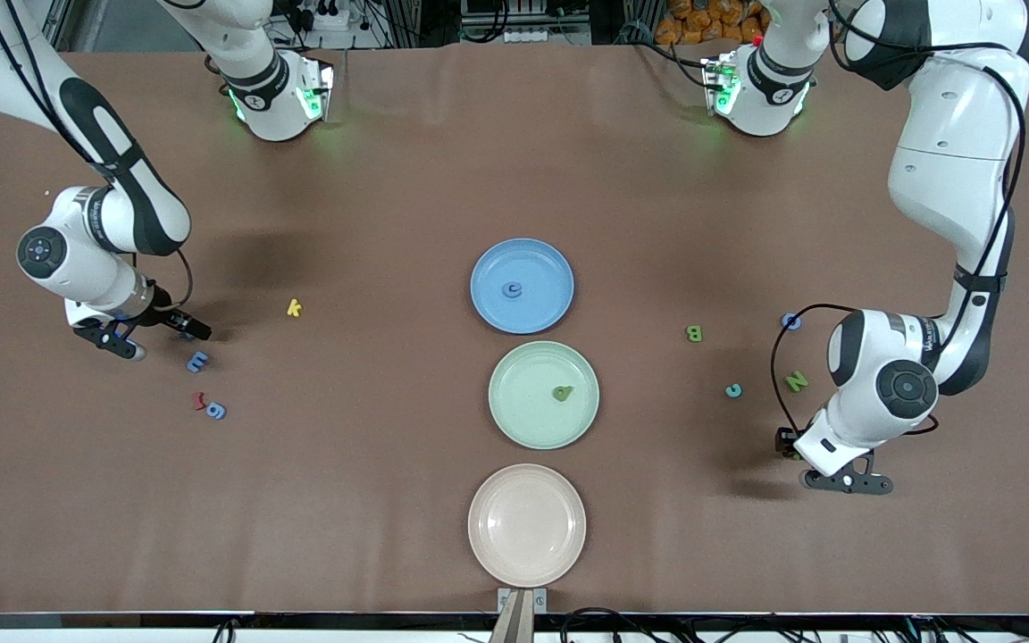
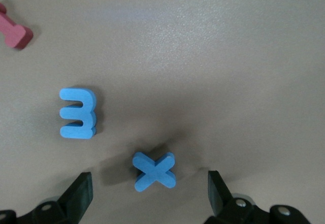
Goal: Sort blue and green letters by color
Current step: 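Grasp the green u with the left gripper while the right gripper grasps a blue letter, then release the green u on the green plate while the right gripper releases blue on blue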
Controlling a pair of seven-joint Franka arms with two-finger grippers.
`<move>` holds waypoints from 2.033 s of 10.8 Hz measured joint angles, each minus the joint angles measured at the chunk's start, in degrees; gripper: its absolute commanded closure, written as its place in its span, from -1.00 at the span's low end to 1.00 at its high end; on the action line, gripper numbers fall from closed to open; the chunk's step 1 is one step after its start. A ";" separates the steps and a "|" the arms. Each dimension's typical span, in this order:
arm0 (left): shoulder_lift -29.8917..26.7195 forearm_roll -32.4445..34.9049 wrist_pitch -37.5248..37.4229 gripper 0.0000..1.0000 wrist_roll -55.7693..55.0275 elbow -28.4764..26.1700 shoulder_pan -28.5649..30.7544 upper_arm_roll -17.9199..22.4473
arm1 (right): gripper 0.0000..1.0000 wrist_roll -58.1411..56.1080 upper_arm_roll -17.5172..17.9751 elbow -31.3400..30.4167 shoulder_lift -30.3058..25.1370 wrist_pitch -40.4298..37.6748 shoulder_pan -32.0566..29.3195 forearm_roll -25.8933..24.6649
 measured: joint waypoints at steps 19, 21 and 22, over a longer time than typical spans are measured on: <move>-7.14 -0.12 -10.00 1.00 -21.59 1.82 -8.25 -11.69 | 1.00 18.17 1.27 2.42 -7.44 -9.37 24.20 7.31; -6.44 -0.12 -9.64 1.00 -29.97 1.48 -14.98 -11.69 | 1.00 26.58 1.45 4.18 -7.42 -9.41 32.69 7.68; -6.01 -0.12 -7.94 1.00 -33.24 1.47 -18.06 -11.49 | 1.00 30.18 1.48 4.81 -7.30 -9.52 36.44 7.91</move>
